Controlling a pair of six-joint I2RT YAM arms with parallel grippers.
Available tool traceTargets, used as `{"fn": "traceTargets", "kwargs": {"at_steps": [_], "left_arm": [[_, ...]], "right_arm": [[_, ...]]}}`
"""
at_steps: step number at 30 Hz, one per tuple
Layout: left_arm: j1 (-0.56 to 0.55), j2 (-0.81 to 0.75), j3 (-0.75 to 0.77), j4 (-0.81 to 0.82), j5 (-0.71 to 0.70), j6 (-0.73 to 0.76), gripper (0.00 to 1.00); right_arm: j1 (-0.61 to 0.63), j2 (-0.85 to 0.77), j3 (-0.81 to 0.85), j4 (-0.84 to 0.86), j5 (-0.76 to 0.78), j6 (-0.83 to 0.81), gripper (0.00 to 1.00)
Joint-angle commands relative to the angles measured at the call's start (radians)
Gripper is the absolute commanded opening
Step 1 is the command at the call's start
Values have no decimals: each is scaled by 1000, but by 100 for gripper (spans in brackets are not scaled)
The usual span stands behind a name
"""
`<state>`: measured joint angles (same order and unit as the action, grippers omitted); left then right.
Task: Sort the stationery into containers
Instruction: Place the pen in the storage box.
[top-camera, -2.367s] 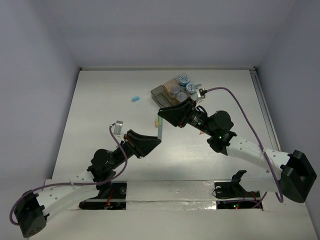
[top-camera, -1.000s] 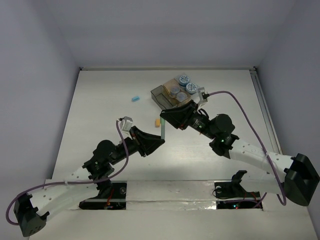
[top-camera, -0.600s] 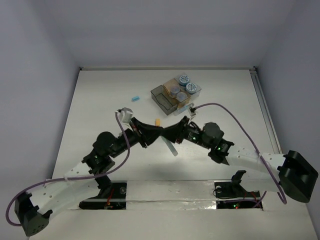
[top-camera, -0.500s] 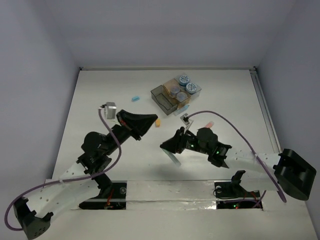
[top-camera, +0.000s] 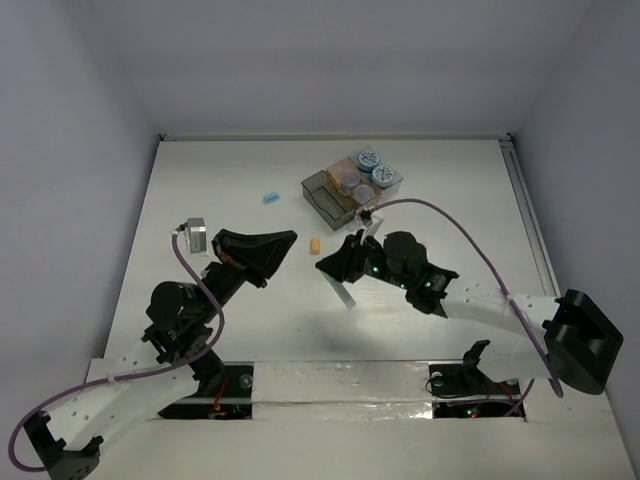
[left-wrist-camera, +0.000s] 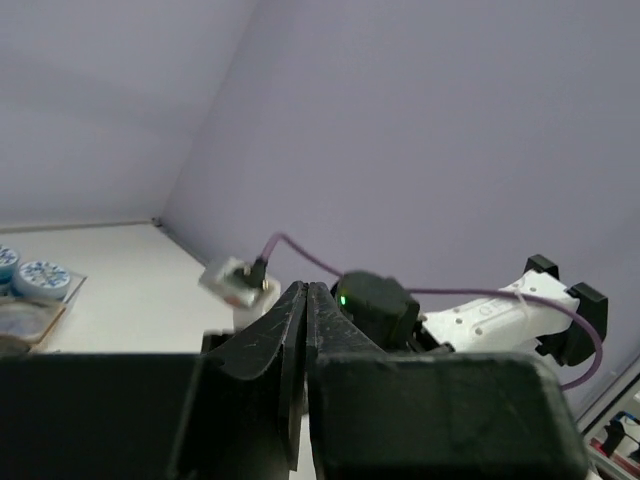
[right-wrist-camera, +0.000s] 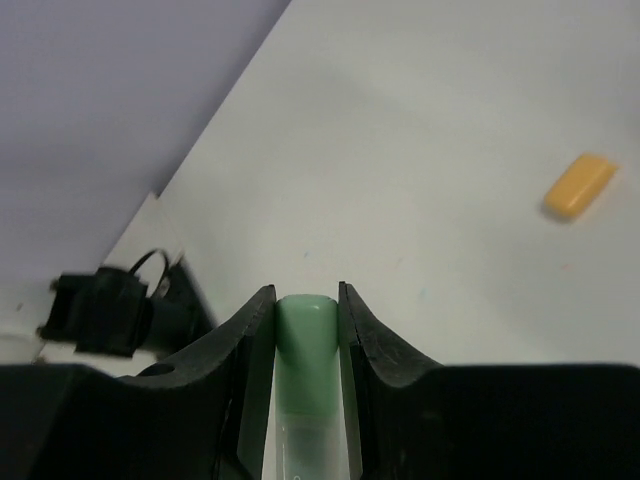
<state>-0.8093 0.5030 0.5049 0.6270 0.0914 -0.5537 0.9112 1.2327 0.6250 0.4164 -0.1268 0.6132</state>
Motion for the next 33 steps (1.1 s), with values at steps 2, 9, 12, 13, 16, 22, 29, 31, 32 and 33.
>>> {"fn": "traceTargets", "kwargs": {"at_steps": [2, 9, 12, 13, 16, 22, 29, 31, 32, 33], "left_arm": [[4, -60, -40, -100, -77, 18, 0], [4, -141, -184, -234, -203, -21, 32], [4, -138, -213, -286, -222, -31, 46], [4, -135, -221, -292, -223, -31, 50], [4, -121, -247, -309, -246, -31, 57], [4, -78, -272, -306, -269, -11, 60], [4, -69, -290, -299, -285, 8, 60], [4, -64, -290, -297, -279, 11, 60], [4, -61, -289, -297, -275, 12, 60], [4, -58, -287, -296, -272, 12, 60]], "right_arm": [[-106, 95, 128, 15, 11, -99, 0], [-304, 393, 497, -8, -129, -222, 0], [-345, 536, 625, -39, -166, -267, 0], [-354, 572, 719, -80, -175, -292, 0], [-376, 704, 867, -139, -189, -323, 0], [-385, 884, 1022, -189, -155, -340, 0], [-385, 950, 1056, -189, -105, -342, 0], [-385, 964, 1071, -195, -99, -342, 5], [-385, 973, 1073, -192, -99, -342, 8], [-385, 976, 1070, -191, -90, -340, 15]]}}
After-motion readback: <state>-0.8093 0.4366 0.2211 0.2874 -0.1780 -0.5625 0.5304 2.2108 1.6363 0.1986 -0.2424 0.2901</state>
